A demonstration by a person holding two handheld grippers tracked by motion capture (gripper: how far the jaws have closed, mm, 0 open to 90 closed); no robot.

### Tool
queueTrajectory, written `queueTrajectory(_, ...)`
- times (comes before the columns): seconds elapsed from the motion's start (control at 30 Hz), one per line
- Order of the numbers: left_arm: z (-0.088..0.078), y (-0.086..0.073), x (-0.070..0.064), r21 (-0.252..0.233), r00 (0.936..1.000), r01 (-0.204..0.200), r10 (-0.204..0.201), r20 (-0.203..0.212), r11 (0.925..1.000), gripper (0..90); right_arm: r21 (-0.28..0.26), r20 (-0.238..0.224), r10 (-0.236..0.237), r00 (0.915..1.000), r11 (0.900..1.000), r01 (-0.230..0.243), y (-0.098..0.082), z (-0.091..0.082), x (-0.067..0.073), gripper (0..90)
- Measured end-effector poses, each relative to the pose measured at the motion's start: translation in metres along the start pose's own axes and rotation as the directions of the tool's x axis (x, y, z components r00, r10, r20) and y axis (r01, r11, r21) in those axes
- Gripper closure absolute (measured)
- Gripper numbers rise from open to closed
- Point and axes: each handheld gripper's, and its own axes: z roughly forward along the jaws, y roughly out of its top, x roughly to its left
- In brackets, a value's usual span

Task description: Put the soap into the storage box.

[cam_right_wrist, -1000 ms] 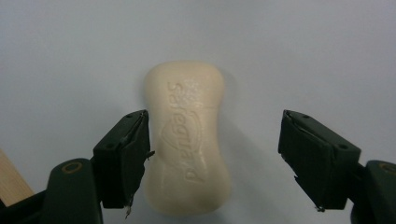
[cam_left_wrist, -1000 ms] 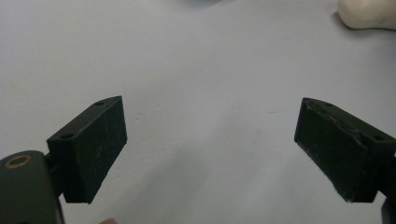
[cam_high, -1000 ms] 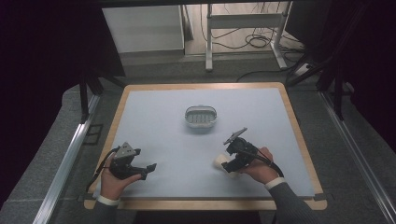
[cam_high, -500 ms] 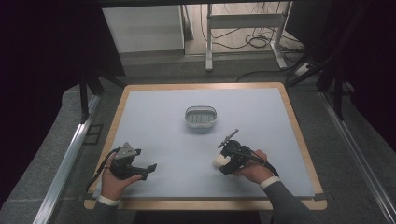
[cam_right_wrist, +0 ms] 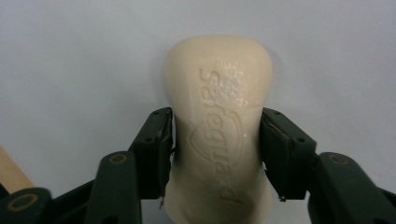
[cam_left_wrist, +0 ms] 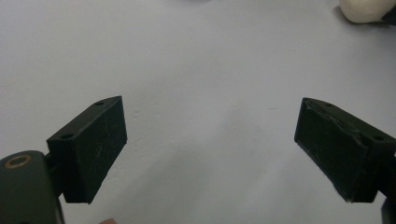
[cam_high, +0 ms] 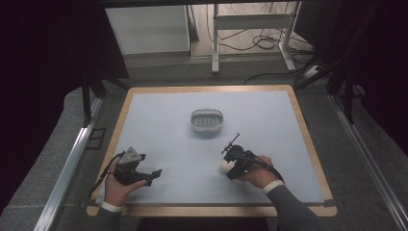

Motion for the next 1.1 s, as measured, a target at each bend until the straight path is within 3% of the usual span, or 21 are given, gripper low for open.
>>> queueTrajectory(0.43, -0.003, 0.001, 0.000, -0.008, 1.0000, 0.002, -0.002, -0.001, 1.0000, 9.8, 0.026, 0.019, -0.012, 0.9998, 1.000, 0.012, 0.005, 0.000, 0.000, 49.7)
queueTrajectory(0.9, -0.001, 0.001, -0.001, -0.001, 1.0000, -0.001, 0.001, -0.001, 1.0000, 9.8, -0.045, 0.004, -0.004, 1.0000, 0.999, 0.004, 0.010, -0.024, -0.020, 49.7)
queueTrajectory(1.1, 0.000, 0.001, -0.001, 0.003, 1.0000, -0.003, 0.003, -0.001, 1.0000, 9.8, -0.078, -0.011, -0.043, 0.9990, 0.996, 0.042, 0.022, -0.035, -0.028, 49.7)
